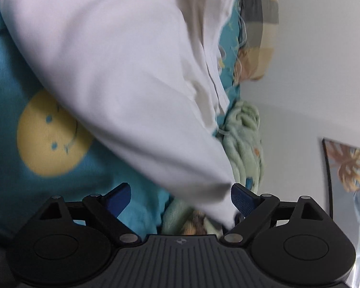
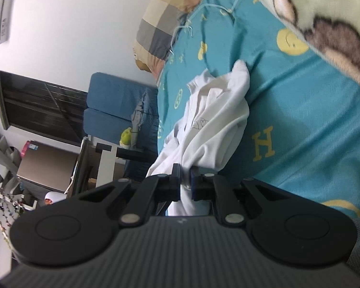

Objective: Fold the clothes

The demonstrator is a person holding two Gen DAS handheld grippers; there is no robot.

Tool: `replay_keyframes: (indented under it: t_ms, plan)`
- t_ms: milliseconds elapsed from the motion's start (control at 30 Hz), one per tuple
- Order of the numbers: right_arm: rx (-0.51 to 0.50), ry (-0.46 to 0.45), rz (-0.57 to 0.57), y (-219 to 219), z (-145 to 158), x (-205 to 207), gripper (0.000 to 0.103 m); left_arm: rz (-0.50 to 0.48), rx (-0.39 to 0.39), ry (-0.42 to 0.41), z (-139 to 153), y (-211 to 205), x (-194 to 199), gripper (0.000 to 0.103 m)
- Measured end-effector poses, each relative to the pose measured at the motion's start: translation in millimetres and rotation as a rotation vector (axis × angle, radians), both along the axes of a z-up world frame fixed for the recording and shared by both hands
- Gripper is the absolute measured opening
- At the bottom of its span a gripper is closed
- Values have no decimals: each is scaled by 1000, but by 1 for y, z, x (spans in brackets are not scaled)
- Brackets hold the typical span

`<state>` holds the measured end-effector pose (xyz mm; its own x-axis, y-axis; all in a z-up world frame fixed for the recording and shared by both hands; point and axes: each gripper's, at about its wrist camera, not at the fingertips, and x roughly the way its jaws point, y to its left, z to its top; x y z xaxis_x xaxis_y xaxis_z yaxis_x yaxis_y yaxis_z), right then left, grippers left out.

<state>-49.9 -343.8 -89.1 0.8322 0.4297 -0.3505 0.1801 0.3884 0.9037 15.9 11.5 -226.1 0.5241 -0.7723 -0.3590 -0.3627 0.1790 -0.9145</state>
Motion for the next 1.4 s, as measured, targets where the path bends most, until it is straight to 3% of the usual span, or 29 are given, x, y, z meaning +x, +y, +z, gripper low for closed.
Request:
replay_keyframes:
  t_ms: [133,233,267,367,433,567,667,967,1167,1400]
  plan:
    - [-5,-15,-15,-3,3,-3,10,167,-9,-16,-10,26,-7,78]
    - [-8,-21,-19,-4,4,-3,9,257,-13,-56,-7,49,-15,59]
    - [-15,-24,-19,-3,5,-4,9,269,-3,-73,-4,55,-15,54]
    - [-33,-30,-20,-1,8,-6,8,284,31,-120,6,65,-16,22]
    - [-64,-36,-23,1,16,-9,8,268,73,-165,21,65,-19,13]
    - [-122,-53,-20,3,37,-17,8,211,141,-253,60,66,-28,12]
    - [-154,-63,-19,5,52,-28,8,167,187,-274,87,64,-39,12]
    - [-153,-38,-32,15,72,-69,8,77,258,-204,114,69,-84,12]
    - [-160,-23,-34,17,77,-20,8,84,272,-179,129,83,-41,14]
    - [-153,41,-46,7,57,85,8,53,290,-136,112,73,58,16]
